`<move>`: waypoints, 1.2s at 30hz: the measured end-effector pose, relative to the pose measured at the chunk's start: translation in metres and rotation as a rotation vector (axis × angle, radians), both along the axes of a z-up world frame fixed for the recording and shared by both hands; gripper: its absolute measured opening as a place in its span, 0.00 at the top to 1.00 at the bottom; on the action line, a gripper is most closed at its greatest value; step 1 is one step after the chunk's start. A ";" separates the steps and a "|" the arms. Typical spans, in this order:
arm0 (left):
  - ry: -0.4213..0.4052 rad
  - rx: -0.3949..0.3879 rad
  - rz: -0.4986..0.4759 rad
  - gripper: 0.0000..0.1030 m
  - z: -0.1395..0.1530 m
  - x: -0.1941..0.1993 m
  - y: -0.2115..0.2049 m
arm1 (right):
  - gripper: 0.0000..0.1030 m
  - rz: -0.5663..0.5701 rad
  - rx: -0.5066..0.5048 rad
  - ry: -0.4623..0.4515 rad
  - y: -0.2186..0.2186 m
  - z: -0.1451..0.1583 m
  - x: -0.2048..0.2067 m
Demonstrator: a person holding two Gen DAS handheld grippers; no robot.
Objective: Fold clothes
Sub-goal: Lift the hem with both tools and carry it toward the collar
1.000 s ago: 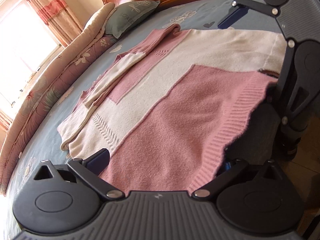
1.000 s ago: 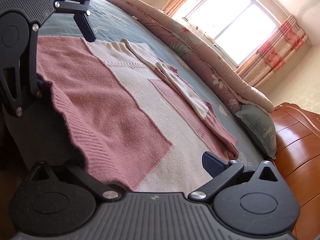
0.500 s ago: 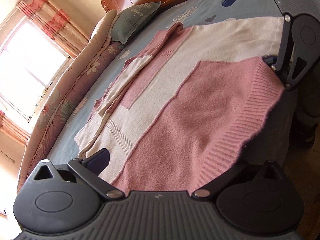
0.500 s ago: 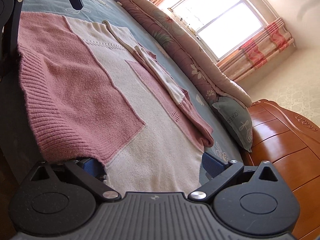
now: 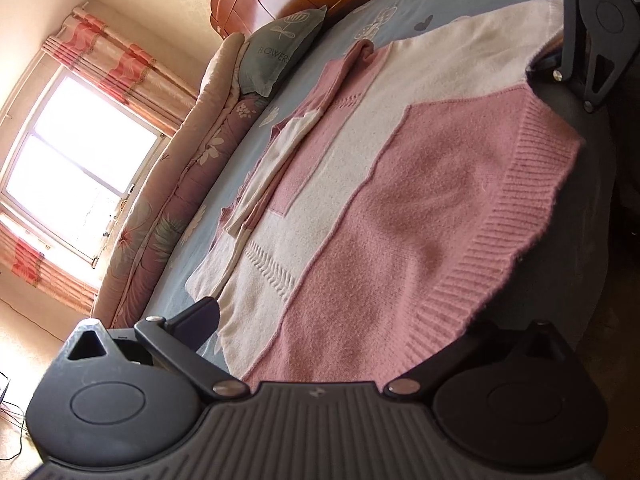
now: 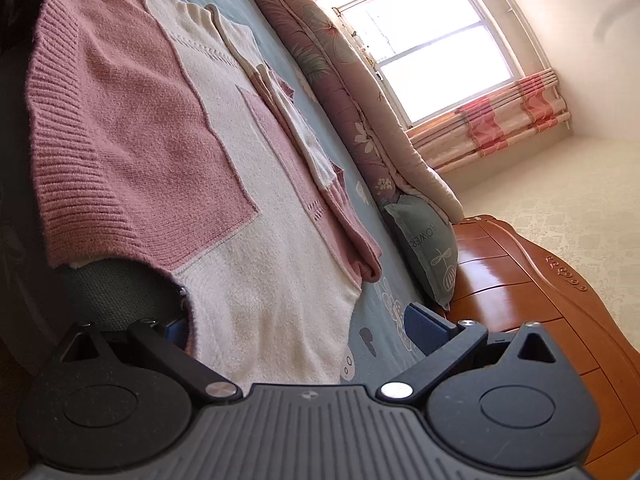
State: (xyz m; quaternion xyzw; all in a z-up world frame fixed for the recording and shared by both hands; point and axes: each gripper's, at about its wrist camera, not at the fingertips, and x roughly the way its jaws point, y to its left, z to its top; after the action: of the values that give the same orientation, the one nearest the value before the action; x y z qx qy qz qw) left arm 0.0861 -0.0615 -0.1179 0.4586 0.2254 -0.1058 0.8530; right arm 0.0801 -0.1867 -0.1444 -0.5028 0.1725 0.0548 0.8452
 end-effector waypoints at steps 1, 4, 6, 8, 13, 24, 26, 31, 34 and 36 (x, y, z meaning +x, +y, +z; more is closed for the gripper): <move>-0.001 -0.002 0.004 0.01 0.000 0.000 0.002 | 0.00 0.000 0.001 0.002 -0.001 0.000 0.000; -0.008 -0.002 0.017 0.01 -0.001 0.000 0.010 | 0.00 -0.004 -0.028 0.001 -0.010 -0.001 -0.002; -0.018 0.008 0.026 0.01 -0.002 -0.001 0.015 | 0.00 -0.011 -0.047 0.004 -0.017 -0.003 -0.004; -0.024 0.003 0.033 0.01 -0.003 -0.001 0.016 | 0.00 -0.027 -0.064 0.005 -0.020 -0.006 -0.005; -0.061 0.046 0.022 0.01 -0.008 -0.002 0.008 | 0.00 -0.035 -0.108 -0.035 -0.013 -0.013 -0.006; -0.055 0.057 0.005 0.01 -0.008 0.006 0.004 | 0.00 0.018 -0.152 -0.042 -0.011 -0.013 0.000; -0.065 0.067 0.007 0.01 -0.009 0.005 0.002 | 0.00 0.027 -0.166 -0.045 -0.010 -0.014 -0.001; -0.077 0.026 0.010 0.00 -0.010 0.000 0.010 | 0.00 0.045 -0.166 -0.062 -0.016 -0.016 -0.004; -0.080 0.062 -0.005 0.00 -0.010 0.005 0.003 | 0.00 0.052 -0.170 -0.040 -0.011 -0.011 0.003; -0.076 0.082 -0.014 0.00 -0.010 0.006 0.000 | 0.00 0.058 -0.178 -0.024 -0.010 -0.009 0.004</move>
State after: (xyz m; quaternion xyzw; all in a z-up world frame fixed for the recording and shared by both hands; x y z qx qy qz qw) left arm 0.0921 -0.0610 -0.1275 0.4984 0.1939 -0.0849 0.8407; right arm 0.0842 -0.1970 -0.1539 -0.5811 0.1520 0.0575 0.7974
